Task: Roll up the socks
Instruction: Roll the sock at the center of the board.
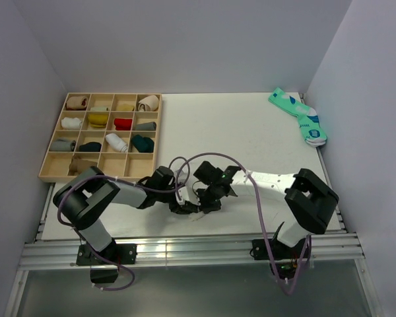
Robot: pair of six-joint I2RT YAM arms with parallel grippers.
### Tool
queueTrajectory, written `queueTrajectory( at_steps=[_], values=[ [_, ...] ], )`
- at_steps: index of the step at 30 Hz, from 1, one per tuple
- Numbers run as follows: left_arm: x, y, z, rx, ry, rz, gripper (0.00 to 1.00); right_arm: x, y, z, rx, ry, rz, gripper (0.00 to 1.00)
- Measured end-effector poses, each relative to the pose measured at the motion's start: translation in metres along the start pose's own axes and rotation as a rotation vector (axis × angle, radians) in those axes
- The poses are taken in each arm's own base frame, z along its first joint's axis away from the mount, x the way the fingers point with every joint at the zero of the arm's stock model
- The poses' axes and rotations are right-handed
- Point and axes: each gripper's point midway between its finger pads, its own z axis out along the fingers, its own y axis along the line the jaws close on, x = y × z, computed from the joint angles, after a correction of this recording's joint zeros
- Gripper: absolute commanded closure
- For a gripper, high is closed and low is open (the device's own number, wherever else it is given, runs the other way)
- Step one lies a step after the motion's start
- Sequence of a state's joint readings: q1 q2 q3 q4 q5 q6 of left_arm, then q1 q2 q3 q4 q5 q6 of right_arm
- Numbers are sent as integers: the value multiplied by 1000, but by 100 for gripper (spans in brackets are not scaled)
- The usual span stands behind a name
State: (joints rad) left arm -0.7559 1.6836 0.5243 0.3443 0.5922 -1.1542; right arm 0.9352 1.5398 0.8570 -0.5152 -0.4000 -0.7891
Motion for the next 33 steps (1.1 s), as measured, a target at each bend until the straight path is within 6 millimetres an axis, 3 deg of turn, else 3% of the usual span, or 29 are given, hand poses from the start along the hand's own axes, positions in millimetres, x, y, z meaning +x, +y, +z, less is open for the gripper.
queueTrajectory(
  at_steps=[13,24,33],
  values=[
    [-5,8,-9,-3,-100,-26,83,0,-4,2,-256,8,140,88],
    [-6,20,-21,-47,-185,-41,99,0,-21,-1,-372,34,295,88],
    [-2,21,-26,-104,-250,-18,98,6,-16,1,-435,93,369,88]
  ],
)
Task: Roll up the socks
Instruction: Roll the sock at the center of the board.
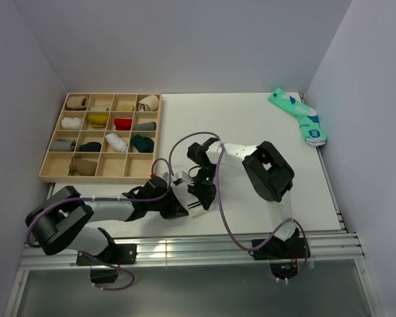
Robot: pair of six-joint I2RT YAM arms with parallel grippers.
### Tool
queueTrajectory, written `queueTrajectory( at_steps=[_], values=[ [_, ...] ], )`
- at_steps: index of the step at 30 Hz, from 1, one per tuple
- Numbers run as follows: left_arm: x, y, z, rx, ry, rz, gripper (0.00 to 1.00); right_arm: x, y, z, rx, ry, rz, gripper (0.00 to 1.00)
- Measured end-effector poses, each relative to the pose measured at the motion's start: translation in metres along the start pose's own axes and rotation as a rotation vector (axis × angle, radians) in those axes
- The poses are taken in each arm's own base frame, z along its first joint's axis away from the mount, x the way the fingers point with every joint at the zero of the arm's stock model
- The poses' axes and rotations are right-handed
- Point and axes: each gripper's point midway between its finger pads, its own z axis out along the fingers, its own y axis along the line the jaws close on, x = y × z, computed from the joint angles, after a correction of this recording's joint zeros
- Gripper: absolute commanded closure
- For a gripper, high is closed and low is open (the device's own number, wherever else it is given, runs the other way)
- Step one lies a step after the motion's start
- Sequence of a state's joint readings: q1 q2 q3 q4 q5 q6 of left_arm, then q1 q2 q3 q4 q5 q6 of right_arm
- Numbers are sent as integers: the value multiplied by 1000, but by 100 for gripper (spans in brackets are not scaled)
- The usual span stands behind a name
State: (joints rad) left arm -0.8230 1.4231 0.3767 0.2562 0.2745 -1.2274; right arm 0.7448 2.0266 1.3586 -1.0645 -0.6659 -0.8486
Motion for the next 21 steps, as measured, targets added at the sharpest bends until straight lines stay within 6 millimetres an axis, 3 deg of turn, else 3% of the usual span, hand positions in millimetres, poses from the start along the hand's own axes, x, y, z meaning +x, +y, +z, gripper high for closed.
queueTrajectory(
  at_steps=[3,7,12,21],
  values=[
    [1,4,-10,-23,-49,34,98,4,1,2,-24,26,39,87],
    [-5,-13,-25,26,-127,106,95,8,4,4,-57,51,84,87],
    [-8,-33,-42,80,-229,233,84,14,10,7,-102,80,128,87],
    [-4,-53,-49,162,-326,466,69,16,13,8,-132,107,181,86]
  ],
)
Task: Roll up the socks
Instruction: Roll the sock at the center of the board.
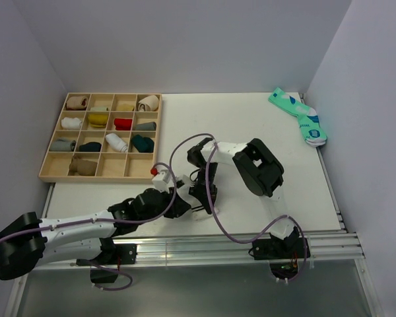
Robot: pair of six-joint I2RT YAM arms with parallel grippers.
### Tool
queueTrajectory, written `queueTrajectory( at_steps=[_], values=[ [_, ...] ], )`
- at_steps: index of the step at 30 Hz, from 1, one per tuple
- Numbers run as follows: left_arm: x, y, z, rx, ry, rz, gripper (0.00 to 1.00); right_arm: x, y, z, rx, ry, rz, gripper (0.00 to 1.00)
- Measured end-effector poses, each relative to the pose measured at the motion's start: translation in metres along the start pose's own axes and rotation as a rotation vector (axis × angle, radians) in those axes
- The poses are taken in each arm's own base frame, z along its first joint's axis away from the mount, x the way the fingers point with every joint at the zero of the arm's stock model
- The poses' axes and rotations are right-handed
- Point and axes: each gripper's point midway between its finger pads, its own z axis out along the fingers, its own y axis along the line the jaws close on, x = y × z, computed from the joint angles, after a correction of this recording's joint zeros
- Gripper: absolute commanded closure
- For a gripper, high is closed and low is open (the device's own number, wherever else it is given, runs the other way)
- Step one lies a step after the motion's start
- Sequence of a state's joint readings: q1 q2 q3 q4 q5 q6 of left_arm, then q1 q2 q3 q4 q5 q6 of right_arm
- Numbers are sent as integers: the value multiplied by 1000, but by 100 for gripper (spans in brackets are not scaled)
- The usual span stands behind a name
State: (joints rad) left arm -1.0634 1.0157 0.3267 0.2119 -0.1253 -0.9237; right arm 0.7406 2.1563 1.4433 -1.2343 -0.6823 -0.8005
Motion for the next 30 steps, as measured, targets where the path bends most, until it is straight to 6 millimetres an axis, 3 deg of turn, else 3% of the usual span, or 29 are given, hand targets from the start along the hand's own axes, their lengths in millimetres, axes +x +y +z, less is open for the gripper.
queueTrajectory(
  at_steps=[5,12,30],
  values=[
    [13,-7,10,39,12,103,65,-1,-1,1,-11,8,23,84],
    [31,5,24,12,59,200,61,-1,-1,1,-25,12,43,84],
    [36,3,46,18,75,259,60,-1,0,1,-32,14,57,84]
  ],
)
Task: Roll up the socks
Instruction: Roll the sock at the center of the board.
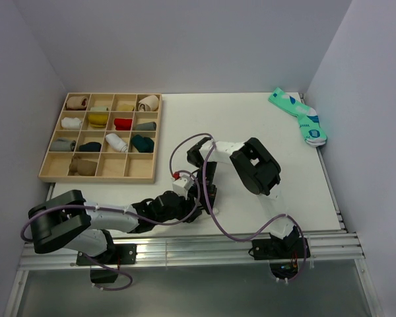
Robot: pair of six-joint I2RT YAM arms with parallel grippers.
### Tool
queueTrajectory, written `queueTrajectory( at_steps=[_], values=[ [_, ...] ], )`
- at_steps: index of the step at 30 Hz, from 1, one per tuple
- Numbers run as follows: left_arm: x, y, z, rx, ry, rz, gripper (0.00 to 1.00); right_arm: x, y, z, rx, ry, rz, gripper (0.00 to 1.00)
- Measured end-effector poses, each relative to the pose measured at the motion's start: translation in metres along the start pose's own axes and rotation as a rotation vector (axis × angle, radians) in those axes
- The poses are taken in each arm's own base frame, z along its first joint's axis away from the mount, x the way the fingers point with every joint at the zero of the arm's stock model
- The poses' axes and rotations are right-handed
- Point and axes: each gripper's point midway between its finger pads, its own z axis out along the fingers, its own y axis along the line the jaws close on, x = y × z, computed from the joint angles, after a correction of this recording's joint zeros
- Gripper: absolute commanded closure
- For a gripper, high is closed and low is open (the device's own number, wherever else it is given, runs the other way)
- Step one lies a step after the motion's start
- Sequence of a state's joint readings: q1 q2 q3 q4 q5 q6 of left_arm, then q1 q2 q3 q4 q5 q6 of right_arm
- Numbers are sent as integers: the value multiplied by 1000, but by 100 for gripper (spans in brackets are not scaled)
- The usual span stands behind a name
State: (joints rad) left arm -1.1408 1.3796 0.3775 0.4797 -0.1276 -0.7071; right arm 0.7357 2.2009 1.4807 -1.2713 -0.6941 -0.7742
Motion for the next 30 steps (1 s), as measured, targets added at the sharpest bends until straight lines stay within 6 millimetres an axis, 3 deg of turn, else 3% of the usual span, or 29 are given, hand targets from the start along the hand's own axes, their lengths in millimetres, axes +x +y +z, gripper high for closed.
queueTrajectory(
  at_steps=[6,15,21,30],
  values=[
    [7,3,8,-5,22,3,63,0,0,0,0,0,0,84],
    [11,0,16,14,21,-25,100,2,0,0,6,7,25,79],
    [12,-2,19,15,18,-85,100,4,2,-1,17,11,60,55],
    [12,-3,23,4,10,-188,100,2,-1,-10,50,-32,75,54]
  ],
)
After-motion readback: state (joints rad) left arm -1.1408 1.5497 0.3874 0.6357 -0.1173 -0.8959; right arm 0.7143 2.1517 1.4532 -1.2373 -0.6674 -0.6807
